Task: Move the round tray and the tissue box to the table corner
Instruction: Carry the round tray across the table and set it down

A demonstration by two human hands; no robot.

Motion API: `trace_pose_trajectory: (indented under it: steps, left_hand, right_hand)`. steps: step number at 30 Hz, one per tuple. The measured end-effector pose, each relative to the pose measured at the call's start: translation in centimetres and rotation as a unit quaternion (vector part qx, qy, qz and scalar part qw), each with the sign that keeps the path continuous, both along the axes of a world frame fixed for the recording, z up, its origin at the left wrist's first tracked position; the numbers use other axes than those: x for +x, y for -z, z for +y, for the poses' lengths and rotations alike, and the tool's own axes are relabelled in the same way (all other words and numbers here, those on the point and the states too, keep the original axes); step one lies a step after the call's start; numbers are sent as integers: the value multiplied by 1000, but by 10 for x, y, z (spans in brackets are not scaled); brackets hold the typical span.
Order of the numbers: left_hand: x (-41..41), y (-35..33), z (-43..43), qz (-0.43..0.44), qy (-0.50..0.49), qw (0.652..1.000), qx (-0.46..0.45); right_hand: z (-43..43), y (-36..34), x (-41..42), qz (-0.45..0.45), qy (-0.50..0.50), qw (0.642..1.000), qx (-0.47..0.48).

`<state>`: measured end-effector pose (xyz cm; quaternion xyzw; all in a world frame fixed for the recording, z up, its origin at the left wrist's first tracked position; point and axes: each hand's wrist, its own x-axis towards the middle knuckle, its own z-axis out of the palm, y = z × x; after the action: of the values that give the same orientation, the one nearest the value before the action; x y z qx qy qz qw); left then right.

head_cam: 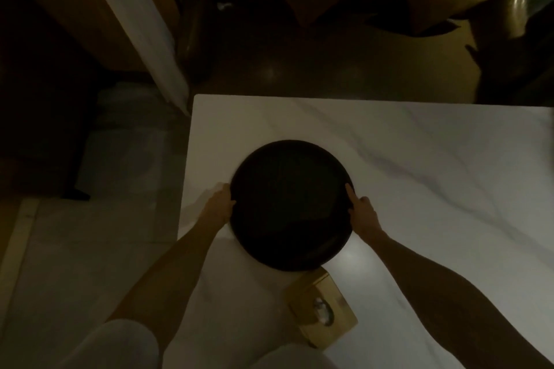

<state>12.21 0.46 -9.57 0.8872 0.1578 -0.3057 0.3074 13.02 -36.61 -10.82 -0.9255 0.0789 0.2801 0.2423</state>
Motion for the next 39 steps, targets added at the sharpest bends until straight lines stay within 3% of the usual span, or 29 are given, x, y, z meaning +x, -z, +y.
trace_pose_trajectory:
  steps: [3, 12, 18, 22, 31, 39]
  left_hand:
    - [-4, 5, -3, 11, -55, 998, -26]
    - [6, -16, 7, 20, -101, 993, -58]
    - [26, -83, 17, 13, -157, 978, -137]
    - [49, -149, 16, -36, -114, 987, -105]
    - [97, -281, -30, -177, -6, 983, -45]
    - [63, -337, -131, -242, 68, 966, -57]
  right_hand:
    - [-1, 6, -3, -22, 20, 999, 17]
    - [11, -22, 3, -65, 17, 997, 30]
    - [27, -83, 36, -84, 16, 996, 9]
    - [30, -138, 61, -108, 9, 994, -6]
    - [-26, -266, 93, -286, 25, 957, 34]
    - [-127, -335, 31, -383, 44, 922, -20]
